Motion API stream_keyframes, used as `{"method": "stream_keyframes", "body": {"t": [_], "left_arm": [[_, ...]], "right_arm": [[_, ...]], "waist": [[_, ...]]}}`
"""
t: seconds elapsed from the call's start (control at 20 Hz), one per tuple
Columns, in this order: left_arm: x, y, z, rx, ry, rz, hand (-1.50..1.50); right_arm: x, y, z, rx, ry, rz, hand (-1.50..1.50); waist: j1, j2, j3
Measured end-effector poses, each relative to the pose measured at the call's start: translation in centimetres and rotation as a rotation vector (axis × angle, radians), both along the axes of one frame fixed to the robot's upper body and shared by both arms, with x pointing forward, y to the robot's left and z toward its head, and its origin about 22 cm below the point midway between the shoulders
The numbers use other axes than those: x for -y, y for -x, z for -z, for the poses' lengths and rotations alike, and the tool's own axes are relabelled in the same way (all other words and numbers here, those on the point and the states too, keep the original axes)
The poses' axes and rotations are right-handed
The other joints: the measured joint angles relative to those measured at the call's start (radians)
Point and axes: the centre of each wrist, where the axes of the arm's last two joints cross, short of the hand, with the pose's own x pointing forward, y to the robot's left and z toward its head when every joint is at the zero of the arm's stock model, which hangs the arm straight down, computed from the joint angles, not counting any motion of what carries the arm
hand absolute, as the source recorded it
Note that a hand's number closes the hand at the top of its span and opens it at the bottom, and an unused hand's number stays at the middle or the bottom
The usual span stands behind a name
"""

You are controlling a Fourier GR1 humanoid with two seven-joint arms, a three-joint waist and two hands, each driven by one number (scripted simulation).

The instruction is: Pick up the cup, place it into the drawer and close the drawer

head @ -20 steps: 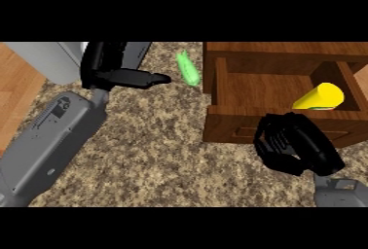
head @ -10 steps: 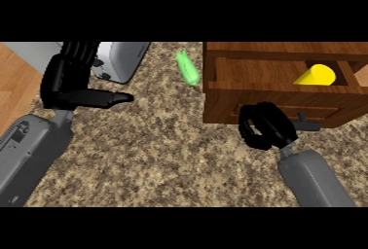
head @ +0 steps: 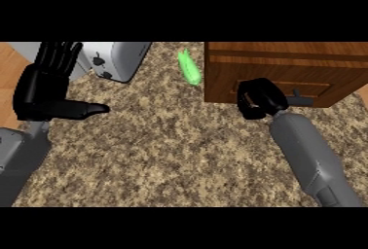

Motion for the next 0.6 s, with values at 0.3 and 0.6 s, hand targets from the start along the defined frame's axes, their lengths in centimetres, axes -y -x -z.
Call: {"method": "stream_keyframes", "body": {"t": [0.3, 0.6], "left_arm": [[-0.6, 0.6, 0.5, -0.003, 0.011, 0.021, -1.50], [-0.5, 0.9, 1.5, -0.006, 0.026, 0.062, -1.50]], "right_arm": [[1.4, -1.6, -0.1, -0.068, -0.045, -0.002, 1.50], [2.3, -2.0, -0.1, -0.123, -0.088, -0.032, 1.50]], "waist": [[0.016, 0.003, 0.001], [0.025, -0.001, -0.003]]}}
